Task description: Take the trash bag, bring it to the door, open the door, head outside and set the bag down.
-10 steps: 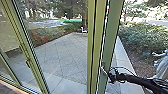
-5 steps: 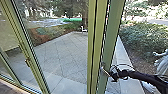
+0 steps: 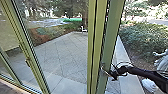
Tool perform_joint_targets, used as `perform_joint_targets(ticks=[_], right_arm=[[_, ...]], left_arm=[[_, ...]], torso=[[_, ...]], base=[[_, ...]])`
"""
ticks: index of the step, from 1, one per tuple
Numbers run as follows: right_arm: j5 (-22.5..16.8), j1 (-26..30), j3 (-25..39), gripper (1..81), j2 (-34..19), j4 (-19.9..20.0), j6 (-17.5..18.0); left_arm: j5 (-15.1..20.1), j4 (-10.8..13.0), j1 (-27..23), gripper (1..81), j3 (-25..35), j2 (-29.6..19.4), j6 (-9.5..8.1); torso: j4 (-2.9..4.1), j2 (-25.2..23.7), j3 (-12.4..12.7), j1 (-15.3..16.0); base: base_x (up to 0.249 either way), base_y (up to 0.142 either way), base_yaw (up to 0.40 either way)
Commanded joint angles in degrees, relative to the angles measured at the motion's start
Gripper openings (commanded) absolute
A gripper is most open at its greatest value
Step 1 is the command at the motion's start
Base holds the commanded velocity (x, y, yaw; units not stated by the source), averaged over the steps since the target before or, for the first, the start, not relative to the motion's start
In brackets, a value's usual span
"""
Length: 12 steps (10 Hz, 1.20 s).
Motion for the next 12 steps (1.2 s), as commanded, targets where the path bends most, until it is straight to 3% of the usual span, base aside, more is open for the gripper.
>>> perform_joint_targets(ticks=[1,7,12], right_arm=[[2.7,22.3,-6.2,81.1,-3.5,-10.2,0.8],[-0.8,29.4,-5.4,81.1,-5.2,-17.1,-2.2],[-5.6,32.6,-1.0,81.1,-11.0,-20.1,-2.8]], left_arm=[[4.6,-0.4,-1.3,1.0,0.4,-0.7,0.16],[4.6,-0.4,-0.9,1.0,0.4,-0.6,0.16],[4.5,-0.4,-0.9,1.0,0.4,-0.2,0.16]], torso=[[0.0,0.0,0.0,0.0],[0.02,0.0,0.0,0.0],[0.06,0.0,0.0,0.1]], base=[[0.0,0.0,0.0],[0.0,0.0,0.0],[0.0,0.0,0.0]])
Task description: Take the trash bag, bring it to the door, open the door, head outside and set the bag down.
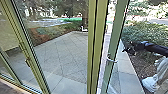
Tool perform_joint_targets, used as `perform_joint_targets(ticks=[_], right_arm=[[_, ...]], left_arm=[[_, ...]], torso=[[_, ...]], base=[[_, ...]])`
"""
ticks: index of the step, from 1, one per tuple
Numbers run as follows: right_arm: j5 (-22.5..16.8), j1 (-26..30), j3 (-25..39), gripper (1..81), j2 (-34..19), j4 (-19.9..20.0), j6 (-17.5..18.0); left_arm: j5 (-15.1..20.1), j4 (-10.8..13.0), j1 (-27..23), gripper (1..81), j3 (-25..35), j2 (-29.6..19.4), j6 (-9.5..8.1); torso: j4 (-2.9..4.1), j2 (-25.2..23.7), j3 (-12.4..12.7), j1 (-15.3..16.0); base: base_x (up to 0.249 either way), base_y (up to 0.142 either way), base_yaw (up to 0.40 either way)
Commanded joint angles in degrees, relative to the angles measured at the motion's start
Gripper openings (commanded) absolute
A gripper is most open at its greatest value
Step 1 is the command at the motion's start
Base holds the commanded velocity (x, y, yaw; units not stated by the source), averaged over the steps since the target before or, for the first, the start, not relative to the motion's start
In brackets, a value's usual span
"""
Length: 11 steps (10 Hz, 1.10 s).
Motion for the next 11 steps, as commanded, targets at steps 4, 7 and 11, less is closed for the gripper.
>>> perform_joint_targets(ticks=[4,7,11], right_arm=[[-7.2,16.7,1.4,81.1,-2.0,-6.7,-6.1],[-9.8,18.7,3.2,81.1,-5.1,-7.5,-8.3],[-11.1,19.6,5.6,81.1,-8.7,-7.8,-9.7]], left_arm=[[4.6,-0.4,-1.2,1.0,0.4,-0.4,0.16],[4.7,-0.4,-1.2,1.0,0.4,-0.3,0.16],[4.7,-0.4,-1.2,1.0,0.4,-0.2,0.16]], torso=[[0.0,0.0,0.0,0.0],[-4.77,0.0,0.0,0.0],[-6.66,0.0,0.0,0.0]], base=[[0.0,0.0,0.0],[0.0,0.0,0.0],[0.0,0.0,0.0]])
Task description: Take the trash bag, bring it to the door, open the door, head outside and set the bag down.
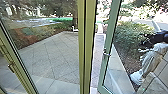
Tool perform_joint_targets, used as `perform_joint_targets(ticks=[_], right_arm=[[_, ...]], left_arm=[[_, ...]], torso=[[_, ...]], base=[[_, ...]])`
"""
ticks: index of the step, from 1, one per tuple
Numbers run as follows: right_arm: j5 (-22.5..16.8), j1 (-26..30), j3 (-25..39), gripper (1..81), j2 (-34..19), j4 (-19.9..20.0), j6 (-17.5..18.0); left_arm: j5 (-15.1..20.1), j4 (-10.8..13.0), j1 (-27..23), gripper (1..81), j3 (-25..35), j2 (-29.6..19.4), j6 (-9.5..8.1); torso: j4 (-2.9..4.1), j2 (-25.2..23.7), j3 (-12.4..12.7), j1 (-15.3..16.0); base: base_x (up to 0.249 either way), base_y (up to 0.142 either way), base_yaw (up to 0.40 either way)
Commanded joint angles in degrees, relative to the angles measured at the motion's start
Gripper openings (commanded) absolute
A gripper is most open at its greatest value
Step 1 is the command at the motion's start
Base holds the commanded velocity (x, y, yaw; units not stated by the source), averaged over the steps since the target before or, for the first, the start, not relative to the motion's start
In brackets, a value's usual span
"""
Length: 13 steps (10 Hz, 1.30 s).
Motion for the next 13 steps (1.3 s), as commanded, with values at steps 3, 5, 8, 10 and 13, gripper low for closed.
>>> perform_joint_targets(ticks=[3,5,8,10,13], right_arm=[[-0.7,11.9,0.3,81.1,-0.6,-8.2,-4.7],[-0.3,13.7,-1.9,81.1,1.3,-14.6,-4.8],[-0.2,14.6,-5.7,81.1,3.8,-20.0,-7.3],[0.2,13.5,-5.5,81.1,3.0,-20.5,-7.7],[2.6,10.5,-4.9,81.1,0.7,-21.5,-7.7]], left_arm=[[4.6,-0.4,-1.4,1.0,0.4,-0.4,0.16],[4.3,-0.5,-1.4,1.0,0.4,-0.4,0.07],[4.4,-0.5,-1.5,1.0,0.4,-0.6,-0.11],[4.5,-0.5,-1.5,1.0,0.4,-0.6,-0.11],[4.6,-0.5,-1.5,1.0,0.4,-0.6,-0.11]], torso=[[-0.09,0.0,0.0,0.0],[-0.09,0.0,0.0,0.0],[-1.72,0.0,0.0,0.0],[-2.94,0.0,1.7,0.0],[-3.13,0.0,1.6,0.0]], base=[[0.0,0.0,0.0],[0.0,0.0,0.0],[0.0,0.0,0.0],[0.0,0.0,0.0],[0.0,0.0,0.0]])
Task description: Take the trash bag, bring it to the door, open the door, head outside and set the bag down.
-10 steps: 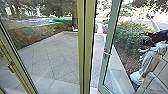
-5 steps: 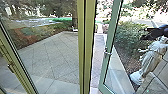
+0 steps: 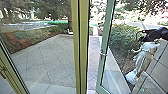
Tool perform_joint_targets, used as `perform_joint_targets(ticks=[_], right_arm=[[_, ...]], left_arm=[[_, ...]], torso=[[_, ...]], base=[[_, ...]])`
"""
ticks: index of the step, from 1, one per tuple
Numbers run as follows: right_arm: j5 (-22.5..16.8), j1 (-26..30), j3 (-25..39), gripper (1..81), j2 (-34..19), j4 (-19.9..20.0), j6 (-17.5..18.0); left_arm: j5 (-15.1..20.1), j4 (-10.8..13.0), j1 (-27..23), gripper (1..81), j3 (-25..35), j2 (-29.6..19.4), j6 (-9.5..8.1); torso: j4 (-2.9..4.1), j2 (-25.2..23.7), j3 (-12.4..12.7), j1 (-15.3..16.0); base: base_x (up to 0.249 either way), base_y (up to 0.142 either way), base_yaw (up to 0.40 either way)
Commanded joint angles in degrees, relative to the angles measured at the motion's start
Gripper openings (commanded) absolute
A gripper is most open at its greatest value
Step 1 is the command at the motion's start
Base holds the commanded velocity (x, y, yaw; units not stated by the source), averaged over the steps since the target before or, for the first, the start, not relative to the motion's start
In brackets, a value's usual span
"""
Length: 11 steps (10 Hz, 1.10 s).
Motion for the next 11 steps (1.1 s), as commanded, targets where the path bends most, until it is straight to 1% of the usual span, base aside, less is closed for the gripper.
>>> perform_joint_targets(ticks=[1,2,4,5,7,8,10,11], right_arm=[[-0.6,7.9,-1.7,81.1,-1.8,-7.6,-0.4],[1.3,6.8,-2.5,81.1,-1.9,-7.6,-0.3],[3.8,4.9,-4.8,81.1,-1.8,-7.6,-0.4],[4.9,4.5,-5.8,81.1,-1.7,-7.6,-0.5],[5.5,4.8,-6.7,81.1,-2.1,-8.3,-0.7],[5.4,5.3,-7.3,81.1,-2.2,-9.0,-2.1],[5.4,5.6,-8.5,81.1,-2.5,-10.6,-4.2],[5.6,5.5,-8.6,81.1,-3.0,-13.0,-5.2]], left_arm=[[4.5,-0.5,-1.6,1.0,0.5,-0.6,0.09],[4.5,-0.5,-1.5,1.0,0.5,-0.4,0.0],[4.5,-0.6,-1.4,1.0,0.4,-0.4,0.0],[4.5,-0.7,-1.4,1.0,0.4,-0.3,0.0],[4.5,-0.8,-1.3,1.0,0.4,-0.3,0.0],[4.5,-0.8,-1.1,1.0,0.4,-0.2,0.0],[4.5,-0.8,-0.9,1.0,0.4,-0.2,0.0],[4.4,-0.8,-0.9,1.0,0.3,-0.2,-0.08]], torso=[[0.09,0.0,0.0,0.0],[-0.4,0.0,0.3,0.0],[-0.4,0.0,-3.6,-0.1],[-0.4,0.0,-3.8,-0.1],[-0.4,-0.1,-5.3,-0.2],[-0.4,-0.1,-3.4,-0.2],[-0.4,0.0,-4.5,-0.1],[-0.4,0.0,-4.5,-0.1]], base=[[0.0,0.0,0.0],[0.0,0.0,0.0],[0.0,0.0,0.0],[0.0,0.0,0.0],[0.0,0.0,0.0],[0.0,0.0,0.0],[0.0,0.0,0.0],[0.0,0.0,0.0]])
